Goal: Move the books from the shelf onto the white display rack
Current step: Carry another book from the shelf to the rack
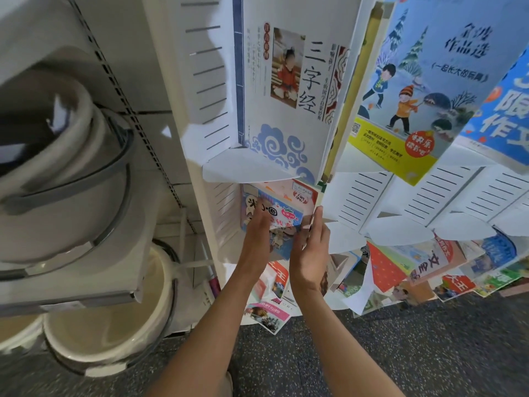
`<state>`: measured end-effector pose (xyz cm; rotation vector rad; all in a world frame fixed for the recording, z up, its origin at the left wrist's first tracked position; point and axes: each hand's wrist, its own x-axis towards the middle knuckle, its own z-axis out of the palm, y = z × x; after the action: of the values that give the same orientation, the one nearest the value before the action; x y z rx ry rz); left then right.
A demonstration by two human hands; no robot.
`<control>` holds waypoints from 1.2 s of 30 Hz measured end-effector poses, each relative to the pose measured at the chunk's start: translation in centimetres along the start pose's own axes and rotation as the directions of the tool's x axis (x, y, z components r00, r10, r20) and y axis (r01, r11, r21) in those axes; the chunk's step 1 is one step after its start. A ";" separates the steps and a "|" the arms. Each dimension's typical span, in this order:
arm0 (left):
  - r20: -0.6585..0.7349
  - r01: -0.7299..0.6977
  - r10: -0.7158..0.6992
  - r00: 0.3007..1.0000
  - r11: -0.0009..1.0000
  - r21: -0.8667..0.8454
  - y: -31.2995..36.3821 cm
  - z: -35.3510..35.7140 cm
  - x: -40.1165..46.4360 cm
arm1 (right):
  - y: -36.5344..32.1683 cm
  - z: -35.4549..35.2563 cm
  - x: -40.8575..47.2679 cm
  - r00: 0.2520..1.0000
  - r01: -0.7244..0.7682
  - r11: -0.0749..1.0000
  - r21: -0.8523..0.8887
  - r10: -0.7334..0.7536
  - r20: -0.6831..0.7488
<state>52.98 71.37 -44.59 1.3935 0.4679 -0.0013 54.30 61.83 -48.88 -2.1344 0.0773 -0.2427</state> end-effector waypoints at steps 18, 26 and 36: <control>0.054 0.025 -0.035 0.998 0.981 0.191 3.5 -0.1 -3.6 | -2.2 -3.4 0.2 0.949 0.156 0.968 -0.196 -0.092 0.300; 0.069 -0.169 0.172 0.983 0.687 0.707 4.3 -2.8 -8.8 | -6.2 -8.0 -1.6 0.957 0.153 0.981 -0.121 -0.116 0.267; 0.045 -0.207 0.418 0.907 0.351 0.913 11.2 -5.3 -20.8 | -14.3 -17.7 -8.8 0.962 0.245 0.970 0.004 -0.243 0.125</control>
<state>35.45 72.94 -27.94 2.6166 0.3420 0.2447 41.47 56.35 -28.80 -2.1648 -0.2600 -0.2519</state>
